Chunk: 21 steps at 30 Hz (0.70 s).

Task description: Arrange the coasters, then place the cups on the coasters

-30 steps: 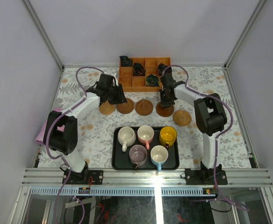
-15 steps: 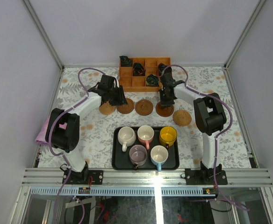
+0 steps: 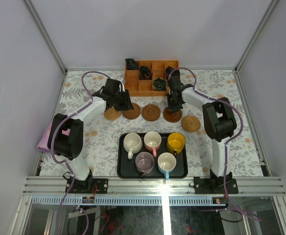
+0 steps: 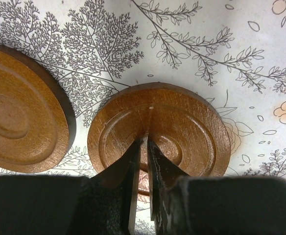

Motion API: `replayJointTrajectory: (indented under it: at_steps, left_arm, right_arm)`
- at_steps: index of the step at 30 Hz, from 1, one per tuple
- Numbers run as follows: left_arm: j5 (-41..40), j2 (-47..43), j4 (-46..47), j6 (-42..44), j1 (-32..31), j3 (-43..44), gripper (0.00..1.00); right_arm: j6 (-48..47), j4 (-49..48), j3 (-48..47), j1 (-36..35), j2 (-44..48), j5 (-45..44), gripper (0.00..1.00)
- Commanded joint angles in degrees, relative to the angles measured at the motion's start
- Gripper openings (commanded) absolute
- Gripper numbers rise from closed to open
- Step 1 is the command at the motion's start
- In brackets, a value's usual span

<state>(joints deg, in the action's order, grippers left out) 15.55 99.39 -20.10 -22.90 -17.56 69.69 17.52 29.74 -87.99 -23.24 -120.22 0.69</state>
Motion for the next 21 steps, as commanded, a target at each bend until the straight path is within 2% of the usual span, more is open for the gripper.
replayJointTrajectory:
  at_steps: [1,15,21]
  left_arm:
    - [0.6,0.1,2.0,0.5,0.3,0.9,0.37]
    - [0.2,-0.5,2.6,0.3,0.3,-0.3,0.37]
    - [0.1,-0.6,2.9,0.3,0.3,-0.4,0.37]
  right_arm:
    - [-1.3,0.0,-2.1,-0.4,-1.8,-1.8,0.18]
    - [-2.1,-0.4,-4.4,-0.3,-3.1,-3.0,0.18]
    - [-2.0,0.0,-3.9,-0.3,-0.8,-3.2,0.18]
